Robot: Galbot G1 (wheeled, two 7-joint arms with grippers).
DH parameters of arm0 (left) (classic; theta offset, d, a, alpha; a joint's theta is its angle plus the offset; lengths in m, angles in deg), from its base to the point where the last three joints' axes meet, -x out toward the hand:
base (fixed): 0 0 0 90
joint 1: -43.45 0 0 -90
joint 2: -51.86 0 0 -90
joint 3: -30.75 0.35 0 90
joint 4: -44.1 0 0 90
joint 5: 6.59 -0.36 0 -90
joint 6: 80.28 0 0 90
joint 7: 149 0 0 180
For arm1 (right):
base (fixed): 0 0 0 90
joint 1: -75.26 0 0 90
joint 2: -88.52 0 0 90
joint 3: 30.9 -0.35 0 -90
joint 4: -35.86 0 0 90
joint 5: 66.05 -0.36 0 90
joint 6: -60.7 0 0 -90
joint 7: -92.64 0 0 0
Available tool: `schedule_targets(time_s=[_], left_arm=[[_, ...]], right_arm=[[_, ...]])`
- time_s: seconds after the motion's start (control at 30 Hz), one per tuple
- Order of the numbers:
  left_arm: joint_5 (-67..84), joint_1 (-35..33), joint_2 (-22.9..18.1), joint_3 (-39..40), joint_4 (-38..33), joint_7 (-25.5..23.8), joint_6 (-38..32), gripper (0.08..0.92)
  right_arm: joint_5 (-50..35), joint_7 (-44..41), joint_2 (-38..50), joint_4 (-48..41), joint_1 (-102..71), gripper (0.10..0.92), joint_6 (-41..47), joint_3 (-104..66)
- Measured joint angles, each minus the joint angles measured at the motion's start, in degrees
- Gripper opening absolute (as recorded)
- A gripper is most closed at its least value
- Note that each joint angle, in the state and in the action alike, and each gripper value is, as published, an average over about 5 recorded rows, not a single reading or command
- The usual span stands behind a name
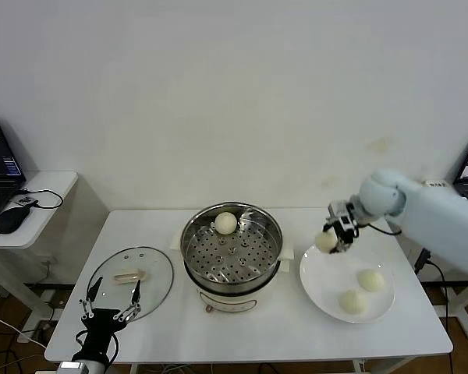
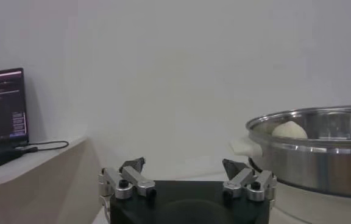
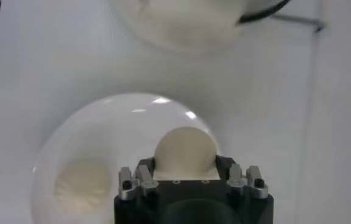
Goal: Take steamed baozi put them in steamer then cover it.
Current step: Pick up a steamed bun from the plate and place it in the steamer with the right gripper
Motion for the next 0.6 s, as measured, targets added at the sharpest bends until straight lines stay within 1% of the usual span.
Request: schedule_targets(time_s=[0.27, 0.6], left_arm=[[0.1, 0.0, -0.1, -0.2, 0.1, 0.0, -0.2, 0.823], [0.0, -0.2, -0.3, -0.9, -0.1, 0.0, -0.2, 0.823]], right_arm=[[-8.9, 3.2, -6.9, -0.2, 6.4, 0.636, 3.8, 3.9], [-16.5, 7.6, -19.6, -3.8, 5.8, 0.636, 9.0, 5.7]])
